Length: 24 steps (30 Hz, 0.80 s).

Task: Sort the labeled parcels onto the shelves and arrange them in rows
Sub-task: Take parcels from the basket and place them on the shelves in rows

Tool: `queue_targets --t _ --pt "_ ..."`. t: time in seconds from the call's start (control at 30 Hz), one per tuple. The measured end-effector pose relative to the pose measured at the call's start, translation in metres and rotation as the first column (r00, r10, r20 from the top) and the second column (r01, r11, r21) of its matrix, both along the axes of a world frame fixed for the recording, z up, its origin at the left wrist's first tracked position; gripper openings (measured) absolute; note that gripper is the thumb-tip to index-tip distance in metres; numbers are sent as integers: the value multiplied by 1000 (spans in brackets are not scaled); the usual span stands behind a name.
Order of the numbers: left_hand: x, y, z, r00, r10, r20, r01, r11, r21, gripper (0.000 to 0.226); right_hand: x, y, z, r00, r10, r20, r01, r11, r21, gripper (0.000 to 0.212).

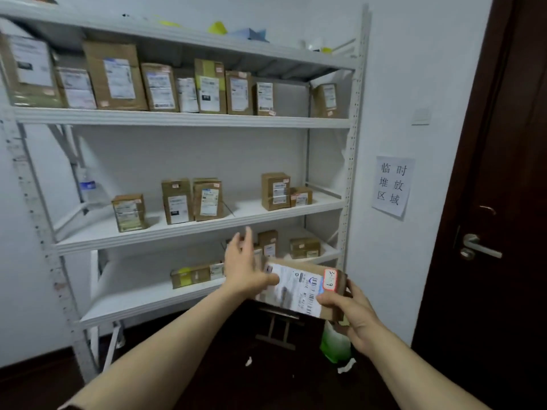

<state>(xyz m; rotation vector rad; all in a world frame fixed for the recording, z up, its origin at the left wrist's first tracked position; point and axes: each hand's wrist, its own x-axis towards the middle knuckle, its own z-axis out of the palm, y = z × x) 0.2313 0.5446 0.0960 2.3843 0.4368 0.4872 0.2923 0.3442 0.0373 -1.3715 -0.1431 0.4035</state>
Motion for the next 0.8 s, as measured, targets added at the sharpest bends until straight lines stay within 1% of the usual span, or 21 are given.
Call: queue_targets --t 0.03,0.07,0.1,0.13,0.2,0.23,0.3,0.33,0.47,0.57,0.67,0.73,0.8 --pt "-4 2 4 990 -83 -112 93 992 89 108 2 2 4 999 26 22 -26 999 -32 81" --pt "-9 4 6 962 -154 -227 181 978 103 103 3 5 9 997 57 47 -53 996 -73 97" --pt "-12 6 6 932 -211 -295 230 973 33 100 3 7 14 992 102 78 -93 989 -112 108" --pt "-14 10 5 911 -258 -320 241 966 -95 98 3 10 19 982 155 105 -140 980 -143 113" --pt "-21 16 1 883 -354 -307 251 910 -329 96 2 13 29 955 261 139 -235 955 -178 110" --pt "-25 19 -1 863 -407 -299 271 873 -406 89 0 15 34 942 299 151 -271 945 -183 109" --pt "-30 24 -3 817 -504 -280 316 798 -514 70 -4 18 42 927 337 165 -307 934 -182 105" --pt "-32 26 -4 802 -532 -272 325 770 -549 65 -5 19 43 922 346 175 -314 931 -186 105" --pt "-35 30 -5 777 -588 -226 360 708 -607 65 -8 22 50 902 387 189 -353 916 -190 103" --pt "-38 30 -5 747 -636 -195 384 652 -654 63 -9 23 54 892 405 202 -369 909 -191 108" --pt "-41 29 -4 747 -643 -168 396 634 -664 60 -10 23 57 885 418 204 -385 905 -181 112" --pt "-40 29 -6 760 -633 -146 389 624 -678 62 -12 22 57 893 402 200 -379 914 -146 104" --pt "-39 29 -9 792 -596 -132 365 636 -680 67 -11 23 54 916 351 197 -341 936 -80 95"
